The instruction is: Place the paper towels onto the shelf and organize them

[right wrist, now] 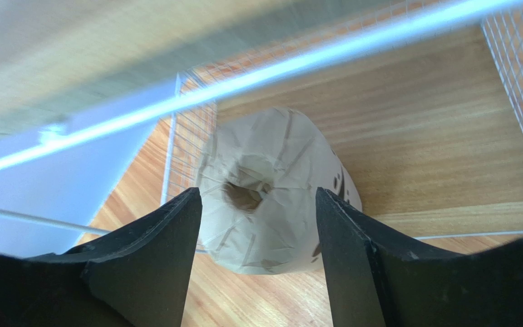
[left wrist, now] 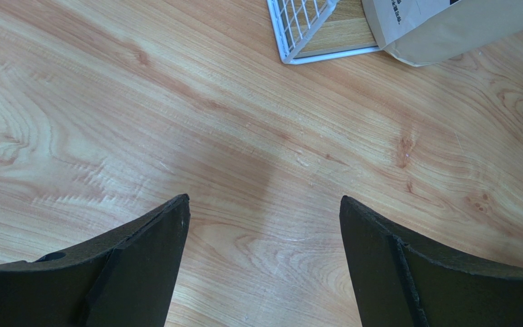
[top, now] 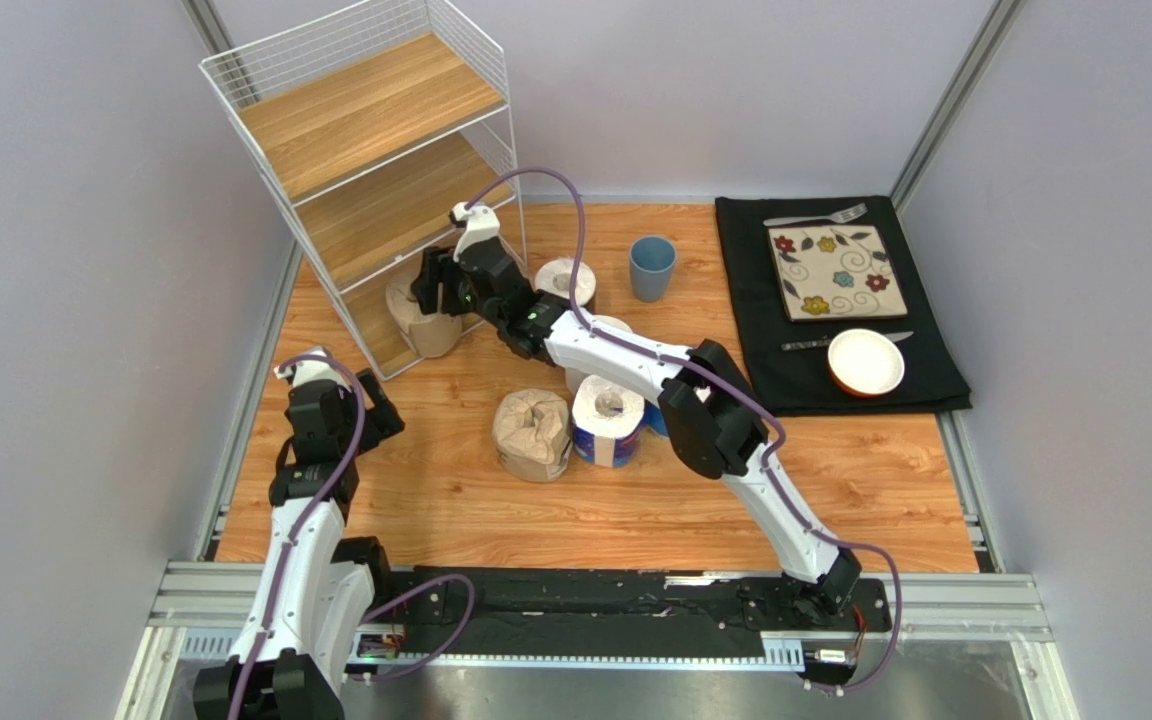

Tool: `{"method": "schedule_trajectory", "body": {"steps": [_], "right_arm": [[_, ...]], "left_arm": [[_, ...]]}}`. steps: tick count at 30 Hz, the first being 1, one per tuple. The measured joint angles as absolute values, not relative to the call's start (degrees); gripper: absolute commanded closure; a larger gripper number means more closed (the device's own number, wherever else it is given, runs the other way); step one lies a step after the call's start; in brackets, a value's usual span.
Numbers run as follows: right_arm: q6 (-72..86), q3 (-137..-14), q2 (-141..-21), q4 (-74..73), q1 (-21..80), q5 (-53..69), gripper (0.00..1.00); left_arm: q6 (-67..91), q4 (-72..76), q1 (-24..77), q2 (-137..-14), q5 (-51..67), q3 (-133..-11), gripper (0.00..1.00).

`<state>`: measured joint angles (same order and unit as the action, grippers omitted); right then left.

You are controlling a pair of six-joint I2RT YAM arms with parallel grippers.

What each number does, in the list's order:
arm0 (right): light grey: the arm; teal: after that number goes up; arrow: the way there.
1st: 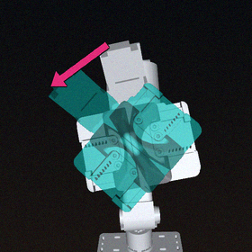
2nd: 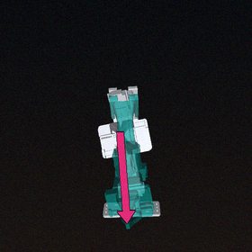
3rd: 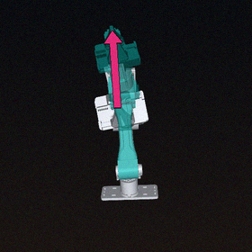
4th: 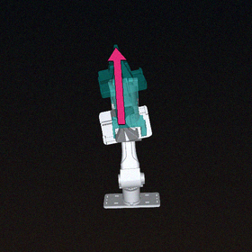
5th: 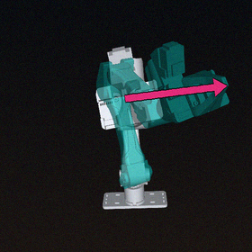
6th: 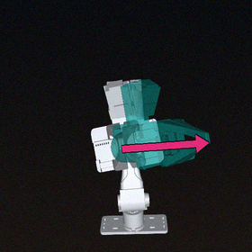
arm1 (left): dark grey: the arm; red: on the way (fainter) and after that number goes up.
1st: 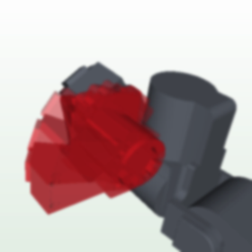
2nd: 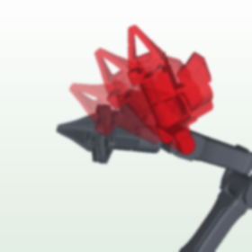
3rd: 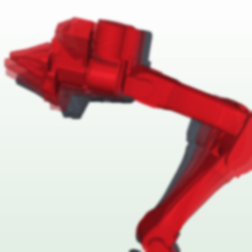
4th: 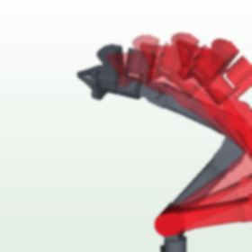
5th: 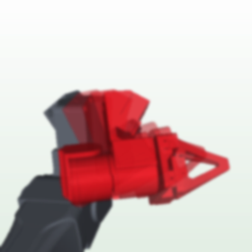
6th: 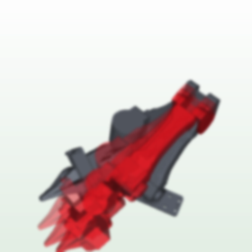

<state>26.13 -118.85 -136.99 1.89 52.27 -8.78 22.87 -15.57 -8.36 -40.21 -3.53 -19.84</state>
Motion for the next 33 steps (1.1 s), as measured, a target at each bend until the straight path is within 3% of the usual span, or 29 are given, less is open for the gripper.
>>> {"method": "schedule_trajectory", "body": {"steps": [19,33], "right_arm": [[25.41,-96.42,-124.07,5.91,52.27,-6.98,0.33],[25.17,-108.33,-132.75,0.34,52.29,-7.6,0.33]], "left_arm": [[22.87,-15.59,-8.36,-40.32,-3.53,-19.84,0.11],[22.87,-15.59,-8.36,-40.42,-3.53,-19.84,0.11]]}}
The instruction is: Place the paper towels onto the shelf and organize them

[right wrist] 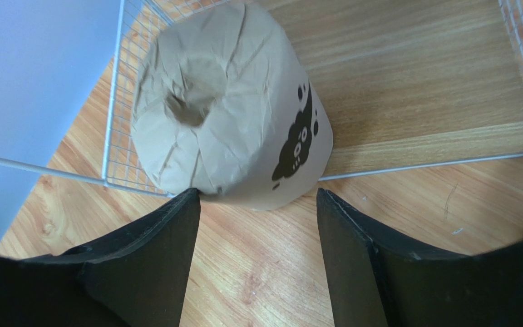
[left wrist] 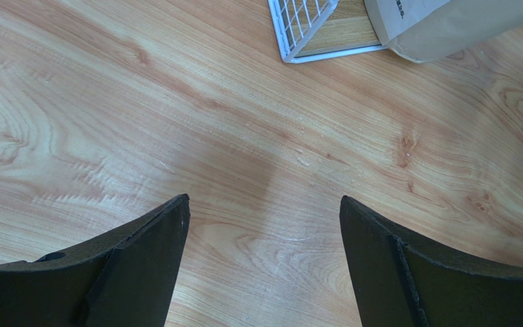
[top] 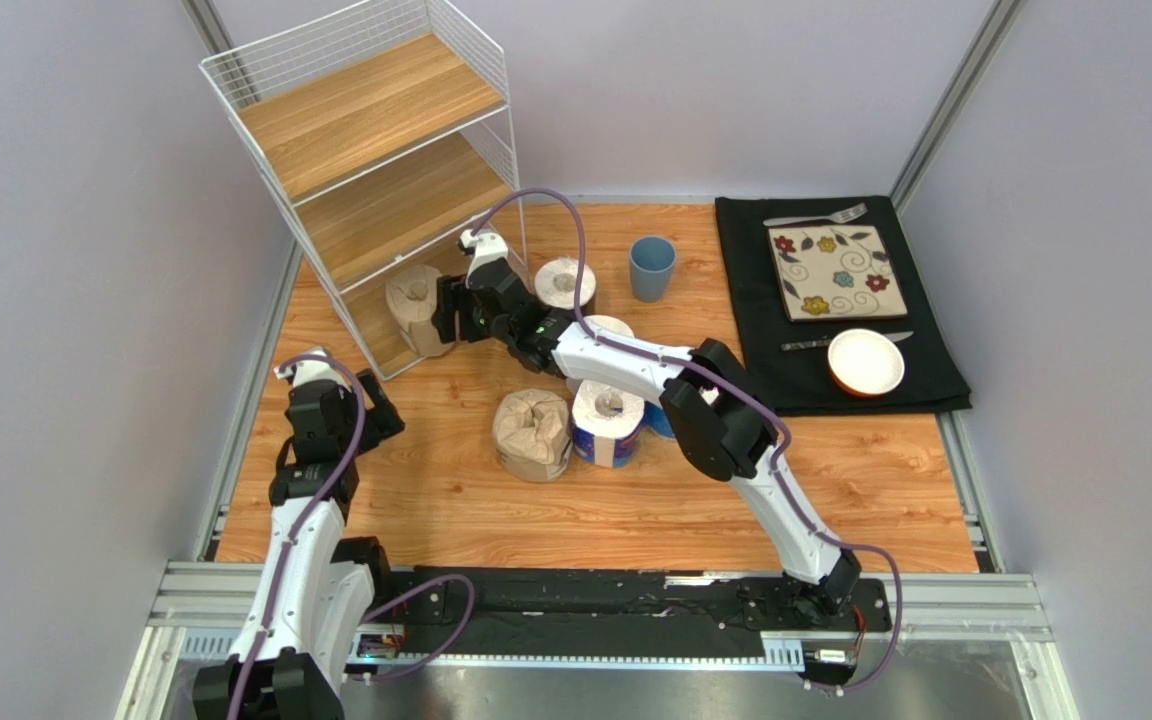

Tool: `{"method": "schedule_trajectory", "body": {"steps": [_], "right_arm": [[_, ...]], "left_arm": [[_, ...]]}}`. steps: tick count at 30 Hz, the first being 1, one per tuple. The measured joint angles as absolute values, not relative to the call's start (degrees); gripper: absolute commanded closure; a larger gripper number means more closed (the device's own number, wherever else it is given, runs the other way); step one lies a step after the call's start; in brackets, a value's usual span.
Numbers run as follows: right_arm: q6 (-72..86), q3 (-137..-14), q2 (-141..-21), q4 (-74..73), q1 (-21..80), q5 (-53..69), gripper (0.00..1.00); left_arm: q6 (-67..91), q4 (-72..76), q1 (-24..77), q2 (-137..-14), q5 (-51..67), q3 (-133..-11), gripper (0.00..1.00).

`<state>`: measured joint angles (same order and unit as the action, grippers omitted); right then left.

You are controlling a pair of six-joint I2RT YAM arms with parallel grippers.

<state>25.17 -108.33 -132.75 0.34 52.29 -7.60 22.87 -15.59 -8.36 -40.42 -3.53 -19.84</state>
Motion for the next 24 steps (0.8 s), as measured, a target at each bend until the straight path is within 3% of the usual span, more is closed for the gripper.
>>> {"method": "schedule_trajectory", "body": {"steps": [14,24], "right_arm": [[25.04,-107.92,-133.99,-2.04,52.34,-8.1,0.33],[24.95,-117.93,-140.94,-4.01,52.34,-10.55,0.33]], "left_arm": [[22.87,-15.59,-8.36,-40.69,-3.53,-19.84,0.11],[22.87,-15.59,-8.36,-41.08,-3.51,-19.84,0.11]]}}
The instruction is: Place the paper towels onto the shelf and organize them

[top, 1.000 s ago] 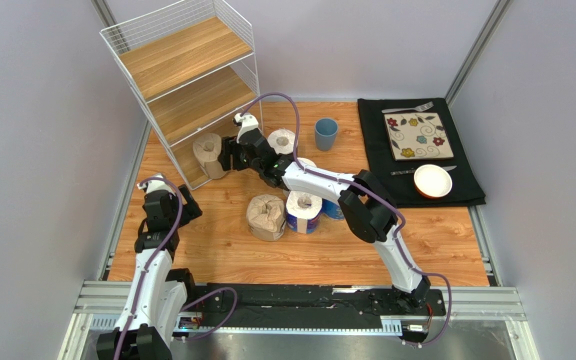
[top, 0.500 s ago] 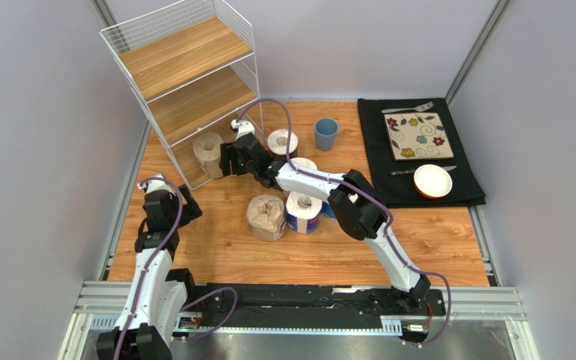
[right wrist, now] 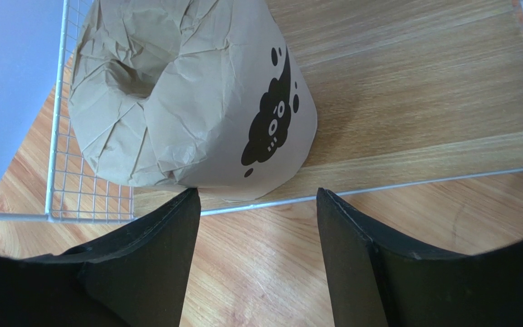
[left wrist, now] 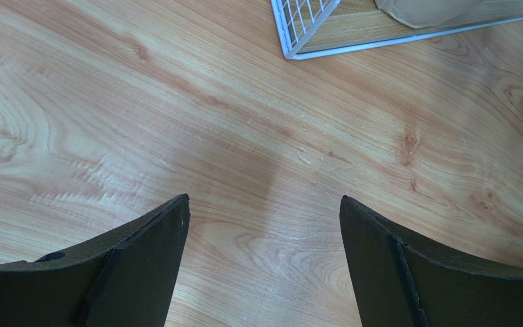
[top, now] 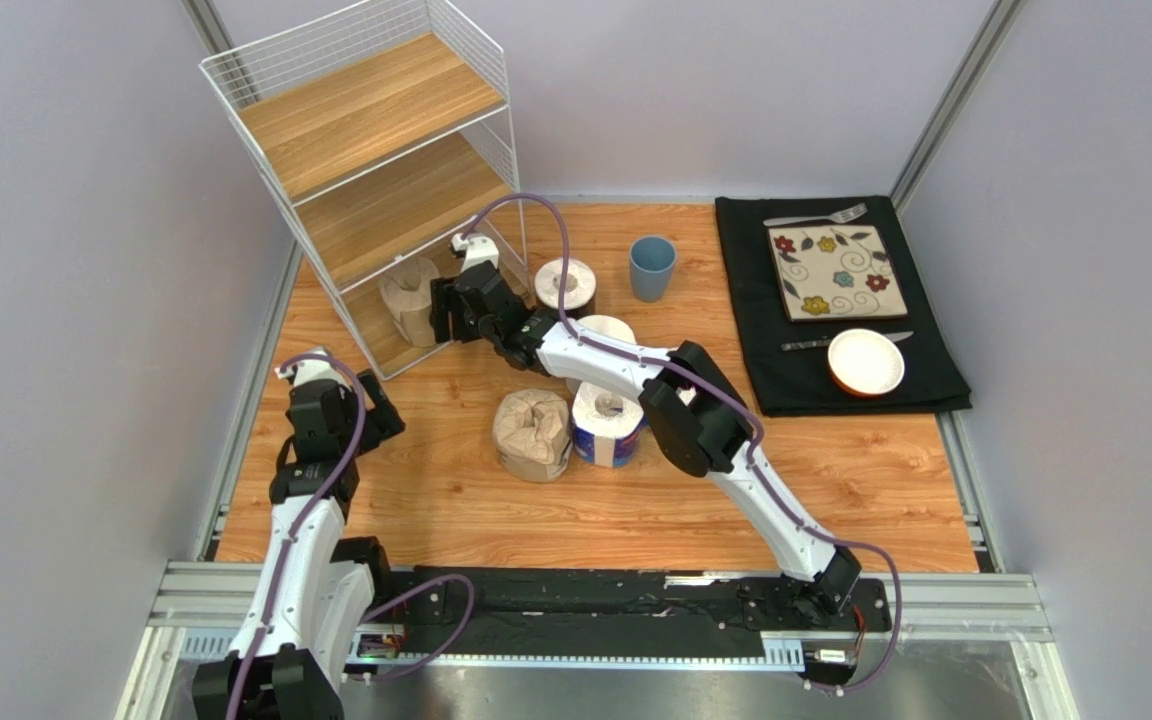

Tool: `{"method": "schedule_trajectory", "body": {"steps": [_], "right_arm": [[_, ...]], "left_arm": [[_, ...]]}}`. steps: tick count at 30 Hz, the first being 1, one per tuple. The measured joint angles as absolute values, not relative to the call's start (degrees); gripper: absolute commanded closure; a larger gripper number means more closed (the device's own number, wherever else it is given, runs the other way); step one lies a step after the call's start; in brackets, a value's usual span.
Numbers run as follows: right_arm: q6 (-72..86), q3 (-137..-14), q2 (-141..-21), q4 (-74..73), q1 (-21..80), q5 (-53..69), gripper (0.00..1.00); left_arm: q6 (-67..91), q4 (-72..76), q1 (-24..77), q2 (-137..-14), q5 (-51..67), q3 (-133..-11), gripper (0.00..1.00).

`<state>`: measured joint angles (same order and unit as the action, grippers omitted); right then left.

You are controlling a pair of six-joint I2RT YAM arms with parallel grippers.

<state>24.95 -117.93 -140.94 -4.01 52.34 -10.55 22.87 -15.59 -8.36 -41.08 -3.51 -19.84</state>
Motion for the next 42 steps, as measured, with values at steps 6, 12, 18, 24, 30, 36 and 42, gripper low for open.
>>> {"method": "schedule_trajectory", "body": {"steps": [6,12,18,24,30,36,42], "right_arm": [[24.58,-120.46,-142.91,-4.1,52.34,-10.31,0.33],[24.12,-121.8,-143.46,-4.08,52.34,-9.43,0.31],[23.88,-124.27,-144.68,-4.03,52.34,-7.38,0.3],[23.03,-118.41,-142.82,-1.43,52.34,-3.97,0.3],[22.0,-102.24,-133.75,0.3,52.34,-2.26,0.3],[20.47,-94.59,-122.34,0.38,52.34,-0.6,0.3],[18.59,-95.42,-114.17,-5.26,52.34,1.15,0.3]], "left_arm": [[22.87,-15.59,-8.36,-41.12,-3.51,-19.84,0.11],[22.87,-15.59,-8.36,-41.17,-3.51,-19.84,0.11],[22.87,-15.59,-8.36,-41.36,-3.53,-19.84,0.11],[22.87,-15.59,-8.36,-41.36,-3.53,-19.84,0.11],[22.87,-15.59,-8.36,-41.36,-3.53,-19.84,0.11],[22.87,-15.59,-8.36,-41.36,-3.53,-19.84,0.11],[22.87,-15.62,-8.36,-41.36,-3.51,-19.84,0.11]]}}
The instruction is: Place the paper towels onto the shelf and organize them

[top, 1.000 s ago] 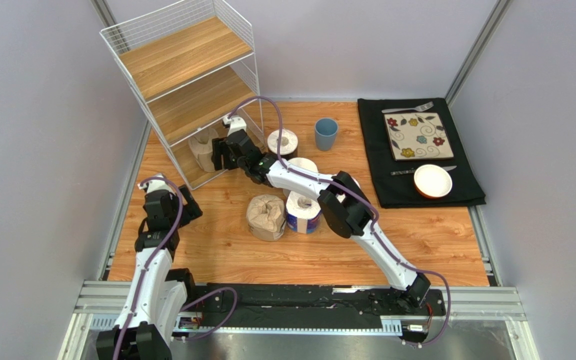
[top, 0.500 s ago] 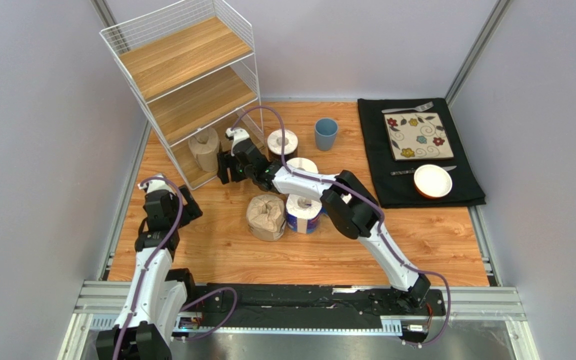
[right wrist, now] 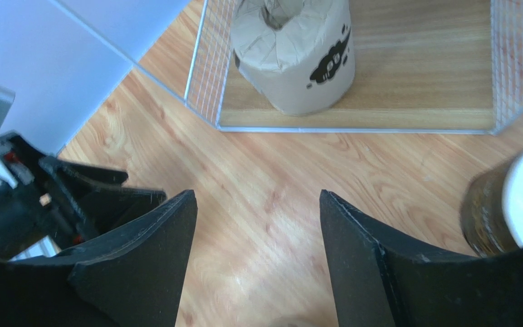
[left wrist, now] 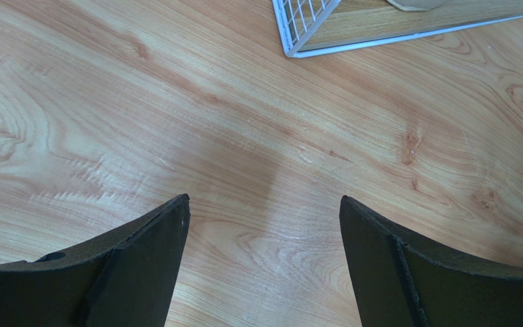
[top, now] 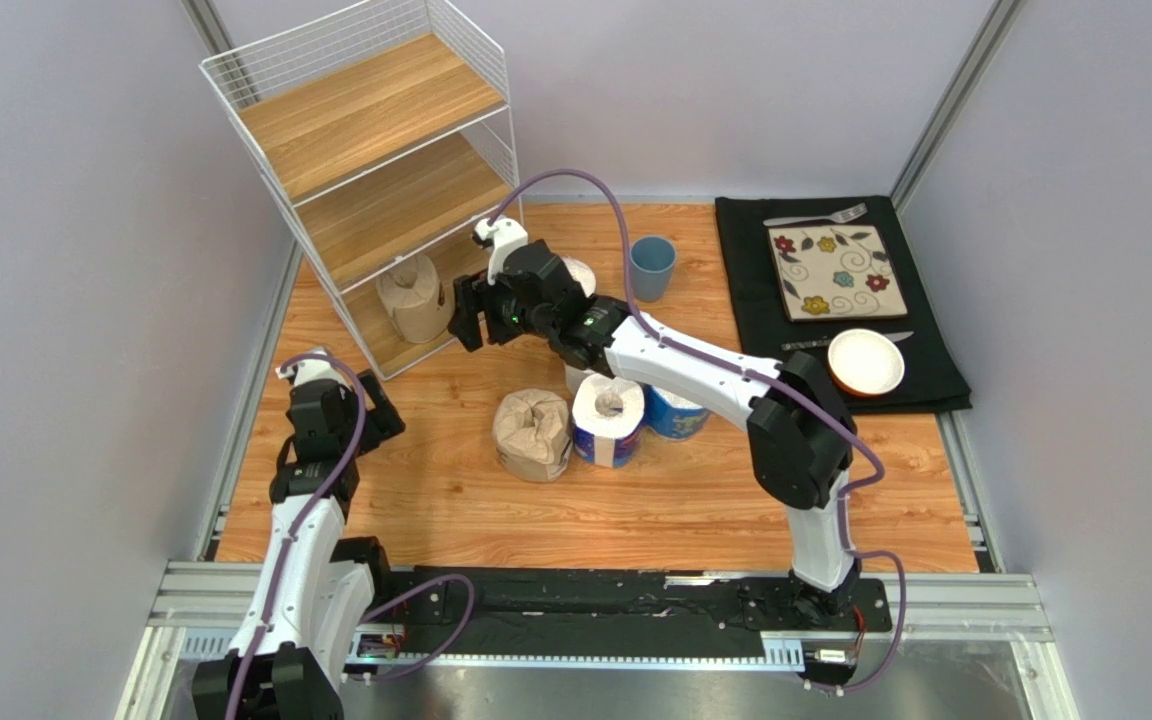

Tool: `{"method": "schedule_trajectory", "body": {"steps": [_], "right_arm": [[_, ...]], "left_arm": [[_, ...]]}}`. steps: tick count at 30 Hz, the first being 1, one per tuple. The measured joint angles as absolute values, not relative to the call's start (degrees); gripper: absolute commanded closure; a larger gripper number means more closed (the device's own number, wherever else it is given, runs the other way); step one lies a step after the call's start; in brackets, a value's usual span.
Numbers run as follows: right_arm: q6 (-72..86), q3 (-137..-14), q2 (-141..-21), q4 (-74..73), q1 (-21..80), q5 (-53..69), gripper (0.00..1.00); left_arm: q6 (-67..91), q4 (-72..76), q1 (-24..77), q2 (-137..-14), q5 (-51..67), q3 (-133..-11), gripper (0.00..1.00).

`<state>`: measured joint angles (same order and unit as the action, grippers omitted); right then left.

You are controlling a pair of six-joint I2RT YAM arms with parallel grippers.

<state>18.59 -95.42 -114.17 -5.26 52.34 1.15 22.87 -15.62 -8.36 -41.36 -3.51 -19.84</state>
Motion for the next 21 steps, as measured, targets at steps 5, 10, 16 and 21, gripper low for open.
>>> {"method": "schedule_trajectory", "body": {"steps": [5,10,16,21], "right_arm": [[15.94,-95.5,-109.86,-16.49,52.34,2.48,0.3],[12.36,-90.89,-105.43,-26.74,52.34,3.31,0.29],[8.4,-84.25,-100.71,-34.46,52.34,3.88,0.27],[6.9,-83.92,-99.15,-36.88,52.34,5.15,0.27]], "left_arm": [[23.31,-15.7,-8.36,-41.36,-3.2,-19.84,0.12],[23.33,-16.25,-8.36,-41.08,-3.01,-19.84,0.12],[23.31,-17.08,-8.36,-40.99,-3.01,-19.75,0.12],[23.29,-17.39,-8.36,-40.99,-3.01,-19.75,0.12]]}}
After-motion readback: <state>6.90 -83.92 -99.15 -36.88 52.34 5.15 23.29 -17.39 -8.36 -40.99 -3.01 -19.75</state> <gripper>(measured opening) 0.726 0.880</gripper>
